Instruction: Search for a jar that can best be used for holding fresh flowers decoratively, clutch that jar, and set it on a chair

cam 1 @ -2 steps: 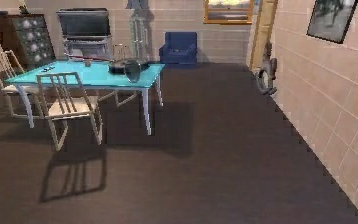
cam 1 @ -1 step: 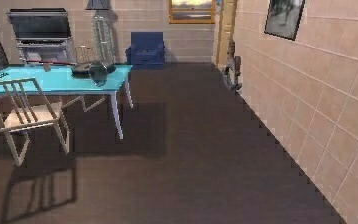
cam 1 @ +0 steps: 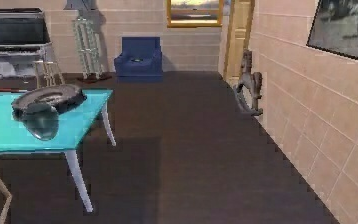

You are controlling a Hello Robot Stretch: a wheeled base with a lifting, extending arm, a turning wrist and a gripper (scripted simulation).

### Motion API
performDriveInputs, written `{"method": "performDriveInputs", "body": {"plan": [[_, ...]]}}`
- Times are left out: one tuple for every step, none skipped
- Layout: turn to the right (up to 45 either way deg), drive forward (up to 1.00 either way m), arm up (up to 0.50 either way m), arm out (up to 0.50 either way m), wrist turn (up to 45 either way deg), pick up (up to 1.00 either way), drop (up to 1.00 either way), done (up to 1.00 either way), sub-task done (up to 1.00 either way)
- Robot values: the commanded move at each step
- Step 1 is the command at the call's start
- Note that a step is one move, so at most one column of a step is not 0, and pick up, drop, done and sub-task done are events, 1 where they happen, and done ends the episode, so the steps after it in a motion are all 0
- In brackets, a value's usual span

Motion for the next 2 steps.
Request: {"method": "performDriveInputs", "body": {"plan": [[0.0,0.80,0.00,0.00,0.0,0.00,0.00,0.00,0.00],[-45.0,0.00,0.00,0.00,0.0,0.00,0.00,0.00,0.00]]}}
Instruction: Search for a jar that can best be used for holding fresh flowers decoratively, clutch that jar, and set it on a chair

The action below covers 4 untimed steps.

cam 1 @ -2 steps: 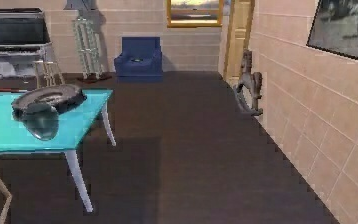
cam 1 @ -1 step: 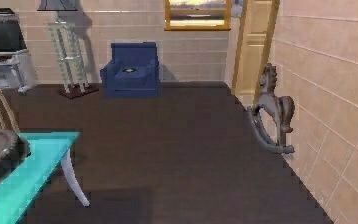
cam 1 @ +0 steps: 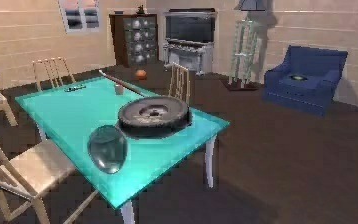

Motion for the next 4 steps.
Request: {"method": "performDriveInputs", "body": {"plan": [[-45.0,0.00,0.00,0.00,0.0,0.00,0.00,0.00,0.00],[-45.0,0.00,0.00,0.00,0.0,0.00,0.00,0.00,0.00],[-21.0,0.00,0.00,0.00,0.0,0.00,0.00,0.00,0.00],[0.0,0.00,0.50,0.00,0.0,0.00,0.00,0.00,0.00]]}}
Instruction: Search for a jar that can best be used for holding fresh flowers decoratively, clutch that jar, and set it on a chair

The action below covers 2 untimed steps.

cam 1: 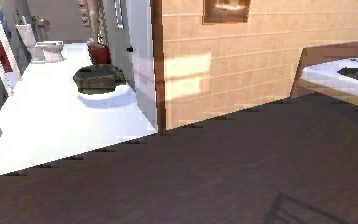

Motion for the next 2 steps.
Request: {"method": "performDriveInputs", "body": {"plan": [[0.0,0.00,0.34,0.00,0.0,0.00,0.00,0.00,0.00],[0.0,0.00,0.00,0.50,0.0,0.00,0.00,0.00,0.00]]}}
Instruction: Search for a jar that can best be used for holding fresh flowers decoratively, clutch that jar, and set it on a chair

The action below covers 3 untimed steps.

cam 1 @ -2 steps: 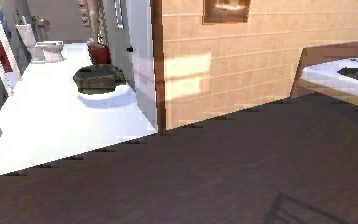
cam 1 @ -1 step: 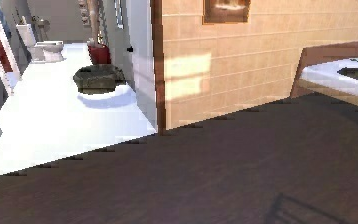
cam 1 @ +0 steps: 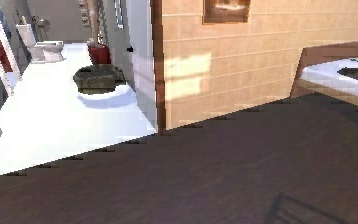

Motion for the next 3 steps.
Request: {"method": "performDriveInputs", "body": {"plan": [[0.0,0.00,0.00,0.00,45.0,0.00,0.00,0.00,0.00],[0.0,0.00,0.00,0.00,45.0,0.00,0.00,0.00,0.00],[0.0,0.00,0.00,0.00,45.0,0.00,0.00,0.00,0.00]]}}
